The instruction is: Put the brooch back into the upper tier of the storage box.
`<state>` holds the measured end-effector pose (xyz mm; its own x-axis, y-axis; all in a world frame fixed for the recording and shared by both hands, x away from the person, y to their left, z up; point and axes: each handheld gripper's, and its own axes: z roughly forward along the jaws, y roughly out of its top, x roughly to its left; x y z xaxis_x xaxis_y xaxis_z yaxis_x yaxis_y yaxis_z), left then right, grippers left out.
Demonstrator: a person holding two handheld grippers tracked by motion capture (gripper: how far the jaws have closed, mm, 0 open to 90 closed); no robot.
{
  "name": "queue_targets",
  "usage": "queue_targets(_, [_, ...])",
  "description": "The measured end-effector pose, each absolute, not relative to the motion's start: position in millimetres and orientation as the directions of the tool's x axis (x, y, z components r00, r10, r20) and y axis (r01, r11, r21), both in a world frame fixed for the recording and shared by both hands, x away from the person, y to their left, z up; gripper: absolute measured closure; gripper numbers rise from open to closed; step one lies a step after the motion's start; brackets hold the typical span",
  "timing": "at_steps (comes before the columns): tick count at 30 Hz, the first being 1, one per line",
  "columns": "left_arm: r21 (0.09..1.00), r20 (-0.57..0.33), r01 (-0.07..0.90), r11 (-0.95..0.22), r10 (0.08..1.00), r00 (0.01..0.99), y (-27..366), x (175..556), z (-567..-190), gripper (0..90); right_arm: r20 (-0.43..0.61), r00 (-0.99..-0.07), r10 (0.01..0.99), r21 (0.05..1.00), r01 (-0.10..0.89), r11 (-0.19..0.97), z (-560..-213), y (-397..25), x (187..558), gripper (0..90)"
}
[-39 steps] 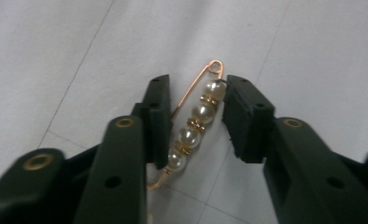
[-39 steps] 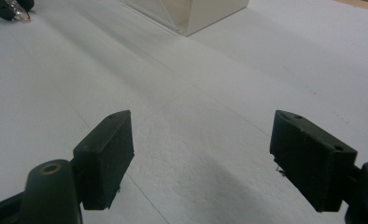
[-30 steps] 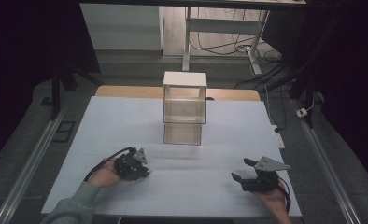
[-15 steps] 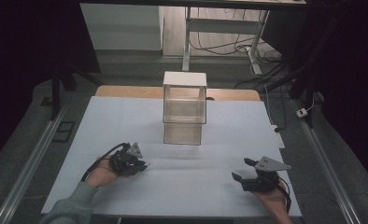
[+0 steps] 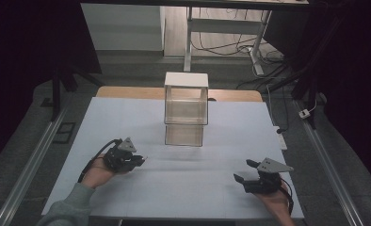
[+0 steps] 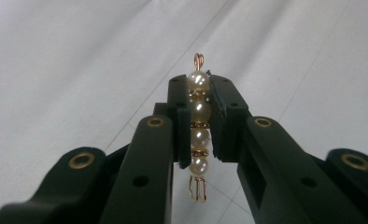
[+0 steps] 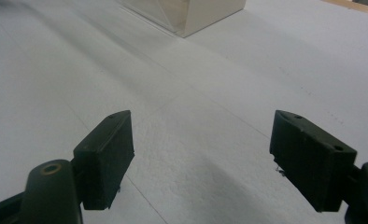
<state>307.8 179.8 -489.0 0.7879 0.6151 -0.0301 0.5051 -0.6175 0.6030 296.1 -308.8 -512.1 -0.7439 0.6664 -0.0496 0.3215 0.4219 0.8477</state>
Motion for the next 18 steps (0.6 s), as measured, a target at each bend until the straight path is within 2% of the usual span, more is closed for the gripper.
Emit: queue_targets(18, [0.675, -0.044, 0.504, -0.538, 0.653, 0.756, 191, 306, -477, 78.7, -0.044, -0.744, 0.667, 0.846, 0.327, 0.420, -513, -309, 296, 21.2])
